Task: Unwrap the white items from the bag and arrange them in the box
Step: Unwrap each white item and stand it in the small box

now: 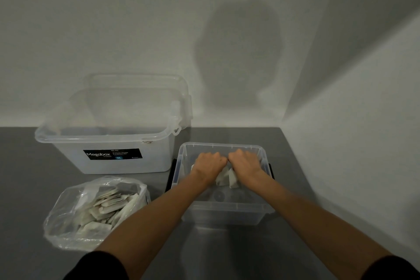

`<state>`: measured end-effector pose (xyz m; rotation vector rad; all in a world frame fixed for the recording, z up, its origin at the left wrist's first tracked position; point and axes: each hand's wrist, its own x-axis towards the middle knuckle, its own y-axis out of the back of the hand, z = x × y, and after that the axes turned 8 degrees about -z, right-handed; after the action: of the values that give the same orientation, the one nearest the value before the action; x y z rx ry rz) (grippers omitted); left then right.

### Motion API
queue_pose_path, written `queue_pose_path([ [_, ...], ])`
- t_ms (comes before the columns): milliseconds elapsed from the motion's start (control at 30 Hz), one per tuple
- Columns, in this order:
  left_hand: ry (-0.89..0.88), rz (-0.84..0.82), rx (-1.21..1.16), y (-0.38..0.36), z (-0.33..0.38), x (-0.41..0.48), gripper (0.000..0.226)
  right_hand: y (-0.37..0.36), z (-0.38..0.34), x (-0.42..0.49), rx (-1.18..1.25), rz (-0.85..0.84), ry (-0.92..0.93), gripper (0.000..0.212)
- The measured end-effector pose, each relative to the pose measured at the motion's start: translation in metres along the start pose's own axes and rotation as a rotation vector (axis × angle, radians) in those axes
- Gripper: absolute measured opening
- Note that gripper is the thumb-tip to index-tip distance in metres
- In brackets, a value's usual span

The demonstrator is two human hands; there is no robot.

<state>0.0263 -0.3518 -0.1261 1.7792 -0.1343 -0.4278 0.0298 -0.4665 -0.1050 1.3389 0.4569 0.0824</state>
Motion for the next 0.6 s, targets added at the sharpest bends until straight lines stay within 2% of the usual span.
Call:
queue_pose_path([
  [267, -0.025, 0.071, -0.017, 0.001, -0.004, -0.005, 0.03, 0.004, 0.003, -0.007, 0.036, -0.037, -0.005, 0.021],
  [433, -0.041, 0.116, -0.037, 0.011, -0.012, -0.012, 0.022, 0.012, 0.003, -0.017, 0.094, -0.055, -0.029, 0.024],
  [533, -0.069, 0.15, -0.155, 0.024, -0.02, -0.023, 0.021, 0.022, 0.001, -0.022, 0.134, -0.046, -0.043, 0.02],
  [600, -0.096, 0.15, -0.316, 0.038, -0.03, -0.038, 0.023, 0.037, -0.002, -0.028, 0.159, -0.035, -0.045, 0.017],
])
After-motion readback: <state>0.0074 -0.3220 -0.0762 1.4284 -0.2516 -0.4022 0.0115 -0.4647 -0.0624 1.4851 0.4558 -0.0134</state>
